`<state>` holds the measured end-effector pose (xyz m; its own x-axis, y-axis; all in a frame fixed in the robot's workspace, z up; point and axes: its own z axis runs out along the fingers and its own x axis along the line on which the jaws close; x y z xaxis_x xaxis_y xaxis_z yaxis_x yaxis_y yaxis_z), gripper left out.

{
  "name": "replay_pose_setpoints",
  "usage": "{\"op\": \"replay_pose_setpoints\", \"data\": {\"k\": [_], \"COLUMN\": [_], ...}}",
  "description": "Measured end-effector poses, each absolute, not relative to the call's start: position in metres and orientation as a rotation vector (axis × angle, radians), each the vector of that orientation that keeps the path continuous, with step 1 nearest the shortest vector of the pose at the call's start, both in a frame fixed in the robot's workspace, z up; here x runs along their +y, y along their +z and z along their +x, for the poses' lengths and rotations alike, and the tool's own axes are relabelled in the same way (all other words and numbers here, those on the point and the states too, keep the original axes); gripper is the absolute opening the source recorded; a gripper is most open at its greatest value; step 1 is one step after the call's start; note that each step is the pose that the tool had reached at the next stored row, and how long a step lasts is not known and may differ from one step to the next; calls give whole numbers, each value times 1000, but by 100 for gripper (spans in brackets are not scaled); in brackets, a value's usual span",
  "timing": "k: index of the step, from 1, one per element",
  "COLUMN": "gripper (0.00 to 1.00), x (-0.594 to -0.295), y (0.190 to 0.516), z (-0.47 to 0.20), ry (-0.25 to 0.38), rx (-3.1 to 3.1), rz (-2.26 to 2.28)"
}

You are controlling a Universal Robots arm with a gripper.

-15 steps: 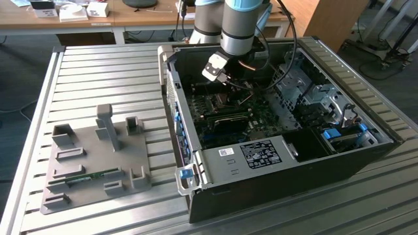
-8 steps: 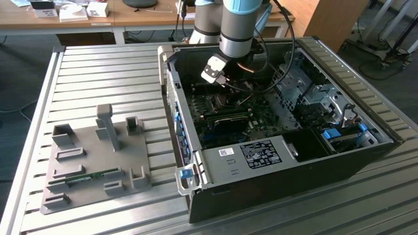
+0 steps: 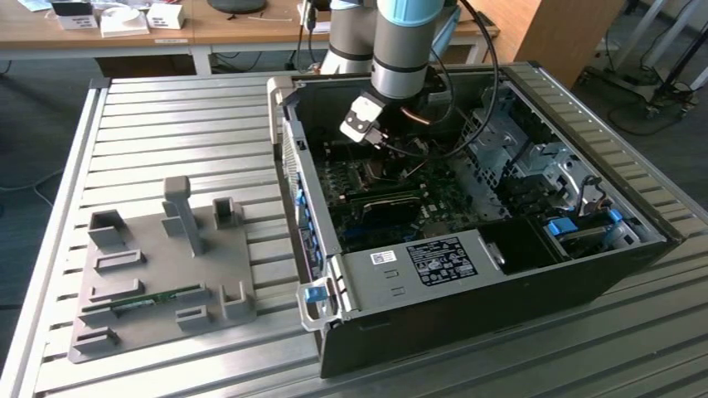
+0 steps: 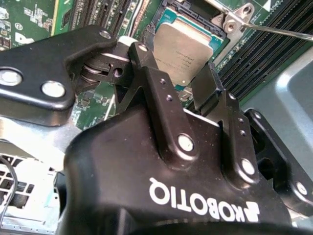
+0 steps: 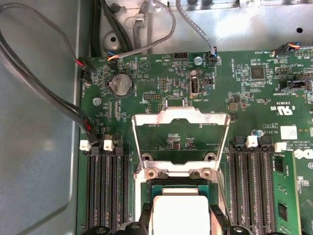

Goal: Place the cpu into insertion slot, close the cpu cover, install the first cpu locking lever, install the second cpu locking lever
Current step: 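Place the cpu into insertion slot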

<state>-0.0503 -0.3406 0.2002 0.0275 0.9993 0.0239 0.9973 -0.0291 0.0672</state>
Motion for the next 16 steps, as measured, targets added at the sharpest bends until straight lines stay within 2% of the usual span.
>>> {"op": "replay_pose_setpoints", "data": {"k": [16], "gripper": [54], "x": [-340], "y": [195], "z": [-51], "ry": [107], "rx": [2169], "rz": [2233]}}
